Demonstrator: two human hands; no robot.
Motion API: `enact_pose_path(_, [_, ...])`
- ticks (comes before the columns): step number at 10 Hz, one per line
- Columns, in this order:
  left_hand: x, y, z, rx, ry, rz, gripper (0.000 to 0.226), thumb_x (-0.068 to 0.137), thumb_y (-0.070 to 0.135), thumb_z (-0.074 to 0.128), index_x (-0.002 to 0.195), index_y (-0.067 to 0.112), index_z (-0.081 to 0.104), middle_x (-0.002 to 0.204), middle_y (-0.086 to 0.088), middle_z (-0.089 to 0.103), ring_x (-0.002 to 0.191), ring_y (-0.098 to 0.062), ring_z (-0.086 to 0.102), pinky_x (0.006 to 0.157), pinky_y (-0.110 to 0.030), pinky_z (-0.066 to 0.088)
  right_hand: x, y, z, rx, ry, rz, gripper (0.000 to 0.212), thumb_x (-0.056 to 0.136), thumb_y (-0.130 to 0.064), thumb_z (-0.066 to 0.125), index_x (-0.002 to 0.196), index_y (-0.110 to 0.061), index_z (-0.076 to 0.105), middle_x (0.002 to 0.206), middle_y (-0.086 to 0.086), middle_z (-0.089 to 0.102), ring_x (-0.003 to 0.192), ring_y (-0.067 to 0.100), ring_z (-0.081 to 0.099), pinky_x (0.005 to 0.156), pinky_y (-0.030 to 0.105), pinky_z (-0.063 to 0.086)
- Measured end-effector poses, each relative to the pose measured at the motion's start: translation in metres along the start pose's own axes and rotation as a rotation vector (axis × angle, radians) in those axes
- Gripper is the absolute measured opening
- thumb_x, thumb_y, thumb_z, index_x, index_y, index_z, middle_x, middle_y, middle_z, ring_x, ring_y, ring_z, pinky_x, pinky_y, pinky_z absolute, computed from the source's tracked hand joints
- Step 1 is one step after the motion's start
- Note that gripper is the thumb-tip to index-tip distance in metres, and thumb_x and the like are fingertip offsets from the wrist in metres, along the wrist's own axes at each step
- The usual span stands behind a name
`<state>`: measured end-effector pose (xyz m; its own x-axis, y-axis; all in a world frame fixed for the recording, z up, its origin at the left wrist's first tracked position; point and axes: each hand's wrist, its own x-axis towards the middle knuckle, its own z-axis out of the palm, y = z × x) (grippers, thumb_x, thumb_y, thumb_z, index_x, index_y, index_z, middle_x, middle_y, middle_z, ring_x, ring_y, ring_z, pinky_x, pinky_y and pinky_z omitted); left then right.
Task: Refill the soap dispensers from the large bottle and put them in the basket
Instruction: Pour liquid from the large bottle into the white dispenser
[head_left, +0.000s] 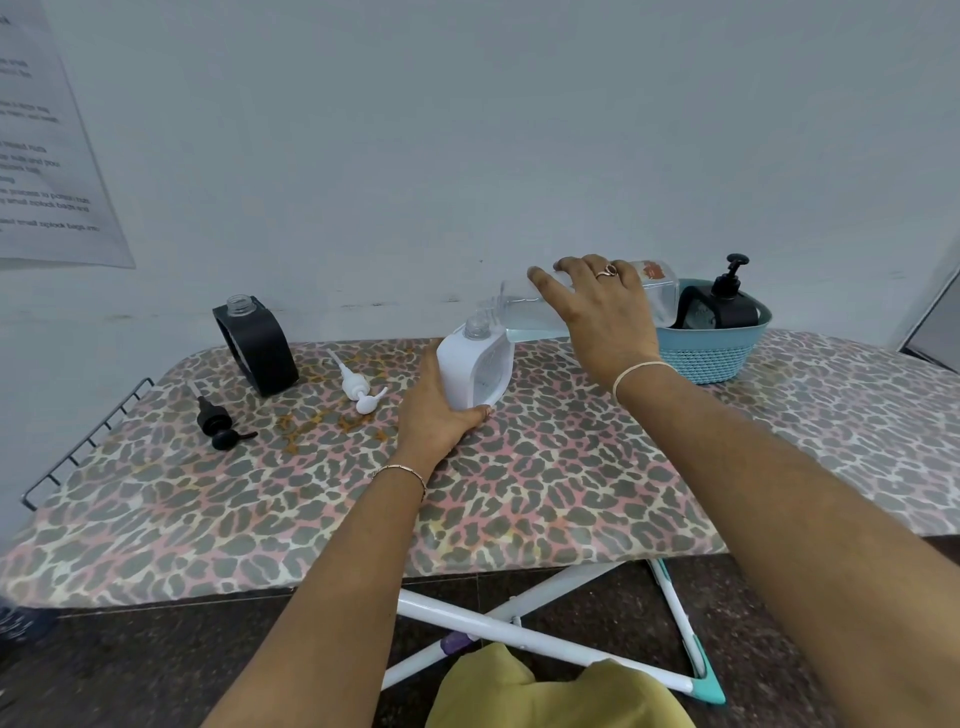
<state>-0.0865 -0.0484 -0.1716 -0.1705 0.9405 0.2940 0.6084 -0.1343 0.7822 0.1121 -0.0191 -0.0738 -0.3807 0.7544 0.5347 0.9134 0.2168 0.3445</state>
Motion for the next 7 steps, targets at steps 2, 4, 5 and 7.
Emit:
enact_pose_path(2, [0.0028, -0.0019, 0.0003, 0.001, -0.013, -0.008, 0.097, 0.066, 0.026, 0.085, 0.141, 0.029, 0.025, 0.131, 0.000, 0.053, 0.112, -0.026, 0.056, 0.080, -0.032, 0.045, -0.0002, -0.0008, -0.0001, -0.002, -0.003, -0.001, 0.085, 0.064, 0.009, 0.069, 0.138, -0.021, 0.040, 0.130, 0.014, 0.052, 0.116, 0.034, 0.050, 0.095, 0.046, 0.038])
enact_pose_path(4, [0.0056, -0.0053, -0.0010, -0.011, -0.030, -0.015, 0.095, 0.065, 0.026, 0.085, 0.138, 0.030, 0.026, 0.129, 0.003, 0.053, 0.111, -0.024, 0.055, 0.083, -0.038, 0.050, -0.0001, -0.0010, 0.0003, -0.012, -0.001, -0.003, 0.085, 0.064, 0.008, 0.070, 0.138, -0.021, 0.040, 0.130, 0.014, 0.052, 0.115, 0.034, 0.051, 0.095, 0.046, 0.039])
enact_pose_path(5, [0.0059, -0.0060, -0.0016, -0.007, -0.028, -0.016, 0.094, 0.065, 0.026, 0.085, 0.138, 0.030, 0.026, 0.129, 0.002, 0.054, 0.111, -0.025, 0.056, 0.086, -0.043, 0.051, 0.0009, -0.0010, -0.0001, -0.017, 0.003, -0.005, 0.083, 0.065, 0.008, 0.069, 0.138, -0.022, 0.040, 0.130, 0.013, 0.053, 0.115, 0.034, 0.051, 0.096, 0.046, 0.038])
enact_pose_path(7, [0.0067, -0.0065, -0.0008, 0.017, -0.019, -0.020, 0.092, 0.066, 0.027, 0.085, 0.138, 0.026, 0.028, 0.128, -0.001, 0.055, 0.111, -0.026, 0.056, 0.087, -0.044, 0.051, 0.0012, -0.0005, -0.0027, -0.017, -0.006, -0.013, 0.081, 0.071, 0.007, 0.067, 0.140, -0.021, 0.037, 0.133, 0.014, 0.050, 0.118, 0.034, 0.049, 0.099, 0.046, 0.036])
